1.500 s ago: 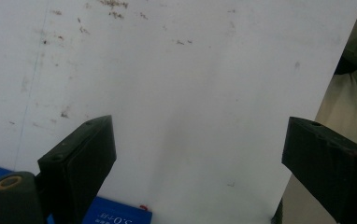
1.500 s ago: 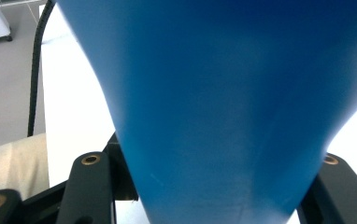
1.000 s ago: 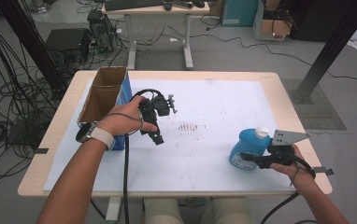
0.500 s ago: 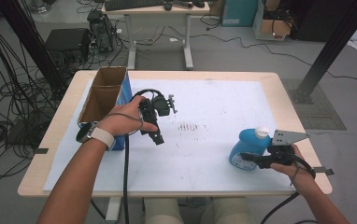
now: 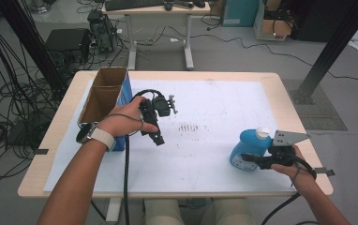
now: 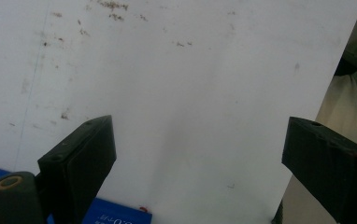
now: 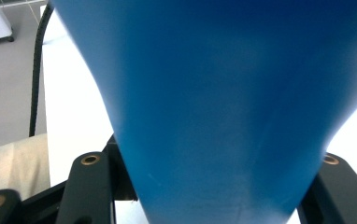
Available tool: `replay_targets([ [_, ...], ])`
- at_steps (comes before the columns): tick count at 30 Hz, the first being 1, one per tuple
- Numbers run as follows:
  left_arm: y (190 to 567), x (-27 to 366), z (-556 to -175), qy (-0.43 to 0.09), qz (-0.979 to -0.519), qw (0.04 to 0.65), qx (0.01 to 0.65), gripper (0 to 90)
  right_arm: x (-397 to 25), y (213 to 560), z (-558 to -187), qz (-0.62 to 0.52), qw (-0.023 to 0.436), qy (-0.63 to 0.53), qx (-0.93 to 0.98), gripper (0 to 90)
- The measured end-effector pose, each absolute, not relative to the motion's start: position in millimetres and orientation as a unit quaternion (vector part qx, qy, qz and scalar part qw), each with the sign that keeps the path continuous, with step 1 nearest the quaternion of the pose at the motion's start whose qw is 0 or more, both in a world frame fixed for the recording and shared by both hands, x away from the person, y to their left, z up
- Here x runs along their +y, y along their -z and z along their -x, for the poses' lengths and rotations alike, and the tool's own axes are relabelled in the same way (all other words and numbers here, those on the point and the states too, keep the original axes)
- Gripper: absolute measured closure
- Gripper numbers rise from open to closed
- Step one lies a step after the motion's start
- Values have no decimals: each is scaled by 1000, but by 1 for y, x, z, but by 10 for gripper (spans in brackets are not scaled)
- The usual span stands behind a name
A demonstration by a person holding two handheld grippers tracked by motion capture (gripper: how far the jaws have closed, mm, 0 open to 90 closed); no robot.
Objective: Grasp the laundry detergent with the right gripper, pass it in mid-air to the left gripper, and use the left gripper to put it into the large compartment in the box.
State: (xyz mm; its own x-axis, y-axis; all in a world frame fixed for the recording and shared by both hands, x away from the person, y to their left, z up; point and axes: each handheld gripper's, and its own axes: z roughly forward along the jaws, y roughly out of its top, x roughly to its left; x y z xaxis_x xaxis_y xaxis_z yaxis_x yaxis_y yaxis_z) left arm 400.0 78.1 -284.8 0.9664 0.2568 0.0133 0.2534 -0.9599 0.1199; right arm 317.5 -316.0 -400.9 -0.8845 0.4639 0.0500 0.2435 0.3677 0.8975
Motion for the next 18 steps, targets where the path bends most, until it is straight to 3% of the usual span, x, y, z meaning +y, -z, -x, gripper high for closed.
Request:
replay_targets([
  [18, 285, 78, -400, -13, -990, 59, 128, 102, -316, 401, -317, -217, 107, -519, 820, 427],
])
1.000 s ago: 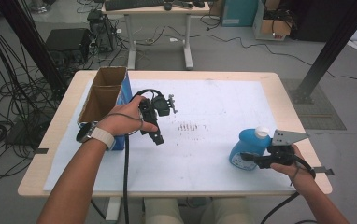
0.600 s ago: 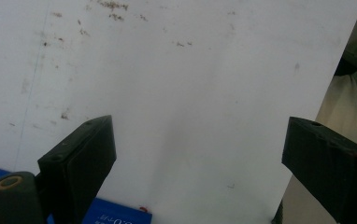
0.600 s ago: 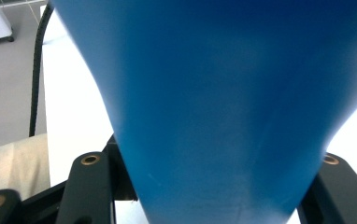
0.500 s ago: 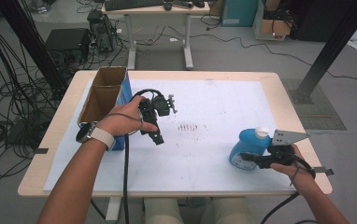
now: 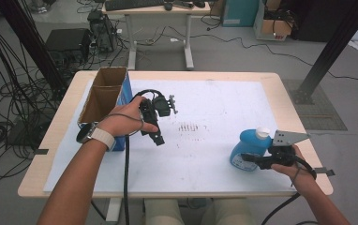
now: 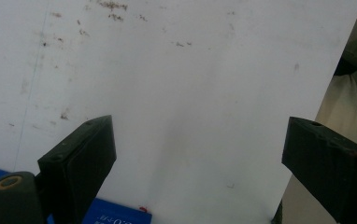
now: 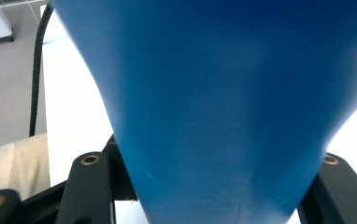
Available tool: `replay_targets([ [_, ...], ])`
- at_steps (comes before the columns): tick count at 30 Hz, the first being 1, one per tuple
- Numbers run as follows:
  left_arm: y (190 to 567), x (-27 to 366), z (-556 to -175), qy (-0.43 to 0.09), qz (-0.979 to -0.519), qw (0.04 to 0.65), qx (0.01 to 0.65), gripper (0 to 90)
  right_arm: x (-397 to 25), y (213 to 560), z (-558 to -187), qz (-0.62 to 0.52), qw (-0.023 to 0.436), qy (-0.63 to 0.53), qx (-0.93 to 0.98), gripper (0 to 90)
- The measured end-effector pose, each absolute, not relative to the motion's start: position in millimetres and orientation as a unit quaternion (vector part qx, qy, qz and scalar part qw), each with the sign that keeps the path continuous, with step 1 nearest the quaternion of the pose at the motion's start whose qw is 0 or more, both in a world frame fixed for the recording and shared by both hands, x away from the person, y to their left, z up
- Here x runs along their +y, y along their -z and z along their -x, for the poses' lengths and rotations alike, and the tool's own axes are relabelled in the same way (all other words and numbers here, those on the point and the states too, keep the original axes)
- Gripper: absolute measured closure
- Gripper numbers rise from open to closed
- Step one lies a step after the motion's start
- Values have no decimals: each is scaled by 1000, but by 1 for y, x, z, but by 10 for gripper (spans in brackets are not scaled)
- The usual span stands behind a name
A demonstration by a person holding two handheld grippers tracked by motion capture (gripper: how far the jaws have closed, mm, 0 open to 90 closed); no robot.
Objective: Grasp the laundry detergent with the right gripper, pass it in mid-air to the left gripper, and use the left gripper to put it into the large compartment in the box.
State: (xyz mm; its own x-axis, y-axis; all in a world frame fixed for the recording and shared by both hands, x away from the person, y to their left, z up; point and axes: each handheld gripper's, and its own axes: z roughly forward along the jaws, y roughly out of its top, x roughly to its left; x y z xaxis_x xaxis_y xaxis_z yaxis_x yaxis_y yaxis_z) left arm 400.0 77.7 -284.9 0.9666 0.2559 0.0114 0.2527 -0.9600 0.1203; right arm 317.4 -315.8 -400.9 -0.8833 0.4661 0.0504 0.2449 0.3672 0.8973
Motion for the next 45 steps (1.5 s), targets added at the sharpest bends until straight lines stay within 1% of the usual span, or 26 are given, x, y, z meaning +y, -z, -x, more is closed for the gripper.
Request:
replay_targets([
  [45, 286, 77, -400, -15, -990, 60, 128, 102, -316, 401, -318, -213, 106, -521, 820, 426],
])
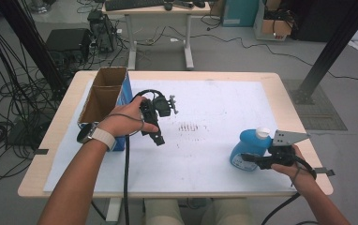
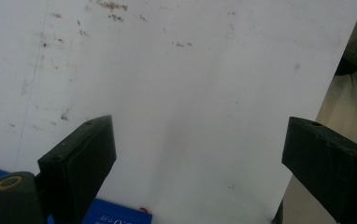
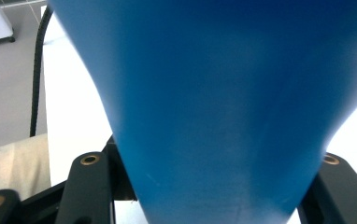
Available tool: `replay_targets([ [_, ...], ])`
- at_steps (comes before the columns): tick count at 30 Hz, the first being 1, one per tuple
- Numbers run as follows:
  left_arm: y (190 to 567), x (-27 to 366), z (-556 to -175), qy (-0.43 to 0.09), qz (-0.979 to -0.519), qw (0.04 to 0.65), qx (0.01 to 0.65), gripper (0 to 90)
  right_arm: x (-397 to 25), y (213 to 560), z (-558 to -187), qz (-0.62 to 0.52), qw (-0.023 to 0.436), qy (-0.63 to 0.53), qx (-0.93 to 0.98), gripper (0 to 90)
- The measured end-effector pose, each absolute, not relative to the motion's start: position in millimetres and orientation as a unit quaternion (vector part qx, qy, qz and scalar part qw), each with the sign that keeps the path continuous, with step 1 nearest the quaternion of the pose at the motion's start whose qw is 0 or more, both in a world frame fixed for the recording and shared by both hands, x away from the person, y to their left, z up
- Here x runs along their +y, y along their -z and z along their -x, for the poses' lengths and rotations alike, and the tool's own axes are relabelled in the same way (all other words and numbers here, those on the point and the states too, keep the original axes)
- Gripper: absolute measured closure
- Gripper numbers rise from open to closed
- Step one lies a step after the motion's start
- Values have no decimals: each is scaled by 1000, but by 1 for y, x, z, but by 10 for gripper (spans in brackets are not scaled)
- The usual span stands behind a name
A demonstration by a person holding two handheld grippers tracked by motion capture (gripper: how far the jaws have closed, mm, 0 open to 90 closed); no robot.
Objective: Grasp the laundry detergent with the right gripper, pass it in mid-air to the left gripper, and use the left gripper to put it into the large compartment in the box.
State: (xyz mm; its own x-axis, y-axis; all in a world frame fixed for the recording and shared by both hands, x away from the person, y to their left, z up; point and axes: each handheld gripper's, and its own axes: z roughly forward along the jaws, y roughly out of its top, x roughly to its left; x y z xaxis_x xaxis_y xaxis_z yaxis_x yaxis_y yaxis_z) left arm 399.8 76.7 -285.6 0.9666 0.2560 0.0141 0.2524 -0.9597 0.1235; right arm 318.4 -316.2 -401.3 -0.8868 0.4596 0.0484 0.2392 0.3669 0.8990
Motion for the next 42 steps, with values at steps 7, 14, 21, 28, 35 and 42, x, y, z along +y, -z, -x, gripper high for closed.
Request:
replay_targets([
  [7, 285, 77, -400, -15, -990, 58, 129, 102, -316, 401, -318, -214, 105, -521, 820, 425],
  [14, 285, 77, -400, -17, -990, 60, 126, 102, -316, 401, -318, -213, 105, -521, 819, 425],
  [21, 285, 77, -400, -18, -990, 60, 126, 102, -316, 401, -318, -216, 104, -521, 820, 425],
  [28, 285, 76, -400, -18, -990, 59, 126, 102, -316, 401, -318, -216, 103, -521, 819, 425],
  [35, 285, 77, -400, -15, -990, 58, 128, 102, -316, 401, -318, -217, 103, -521, 819, 425],
  [42, 285, 77, -400, -15, -990, 58, 128, 101, -316, 401, -318, -218, 102, -522, 819, 425],
])
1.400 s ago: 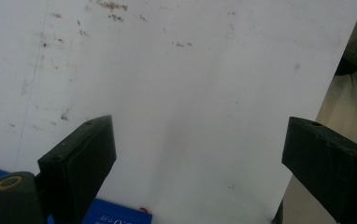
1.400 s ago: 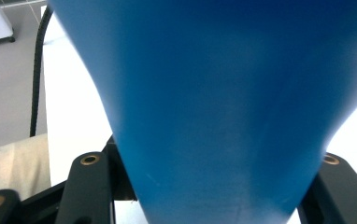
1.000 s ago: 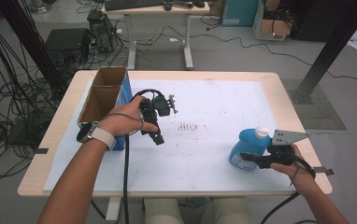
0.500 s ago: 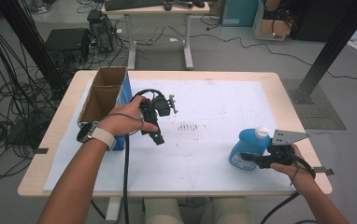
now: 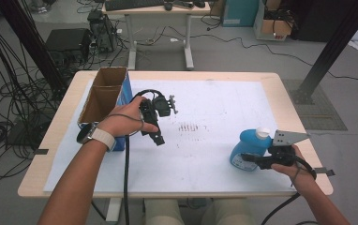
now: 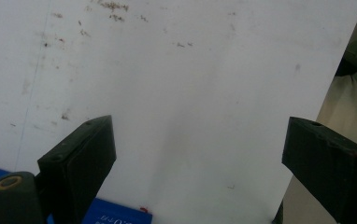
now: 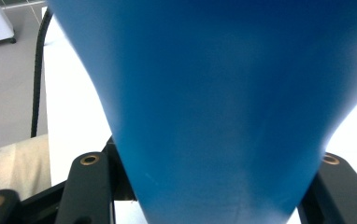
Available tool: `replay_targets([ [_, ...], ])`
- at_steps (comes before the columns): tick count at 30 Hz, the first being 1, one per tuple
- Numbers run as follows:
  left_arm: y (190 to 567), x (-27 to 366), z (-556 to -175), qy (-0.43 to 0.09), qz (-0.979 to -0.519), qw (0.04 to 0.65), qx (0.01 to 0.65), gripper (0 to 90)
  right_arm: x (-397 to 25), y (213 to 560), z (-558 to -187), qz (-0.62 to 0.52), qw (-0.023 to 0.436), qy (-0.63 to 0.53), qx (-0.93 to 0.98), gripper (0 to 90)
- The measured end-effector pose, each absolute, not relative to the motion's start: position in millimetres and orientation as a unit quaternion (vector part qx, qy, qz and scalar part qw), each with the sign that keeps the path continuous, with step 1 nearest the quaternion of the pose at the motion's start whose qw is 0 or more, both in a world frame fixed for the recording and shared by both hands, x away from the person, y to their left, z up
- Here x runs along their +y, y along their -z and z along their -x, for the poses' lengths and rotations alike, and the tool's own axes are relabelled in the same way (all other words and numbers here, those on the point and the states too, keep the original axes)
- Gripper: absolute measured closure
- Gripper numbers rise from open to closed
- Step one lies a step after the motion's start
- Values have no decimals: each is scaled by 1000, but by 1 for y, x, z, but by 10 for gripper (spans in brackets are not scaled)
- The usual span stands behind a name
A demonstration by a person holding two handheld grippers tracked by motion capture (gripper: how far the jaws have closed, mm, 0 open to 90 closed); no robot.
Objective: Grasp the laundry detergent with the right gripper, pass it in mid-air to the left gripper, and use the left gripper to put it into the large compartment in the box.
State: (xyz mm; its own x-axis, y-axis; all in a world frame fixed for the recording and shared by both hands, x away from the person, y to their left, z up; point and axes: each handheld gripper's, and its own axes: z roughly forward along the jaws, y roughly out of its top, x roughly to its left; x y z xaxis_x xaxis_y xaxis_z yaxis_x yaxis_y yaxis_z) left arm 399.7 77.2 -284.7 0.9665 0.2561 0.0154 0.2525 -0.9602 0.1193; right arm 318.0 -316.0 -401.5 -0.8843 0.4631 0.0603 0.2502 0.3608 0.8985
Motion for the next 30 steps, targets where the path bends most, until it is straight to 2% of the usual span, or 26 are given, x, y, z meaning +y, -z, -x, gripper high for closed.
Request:
replay_targets([
  [30, 281, 77, -397, -21, -989, 63, 129, 99, -316, 401, -318, -212, 107, -523, 819, 430],
])
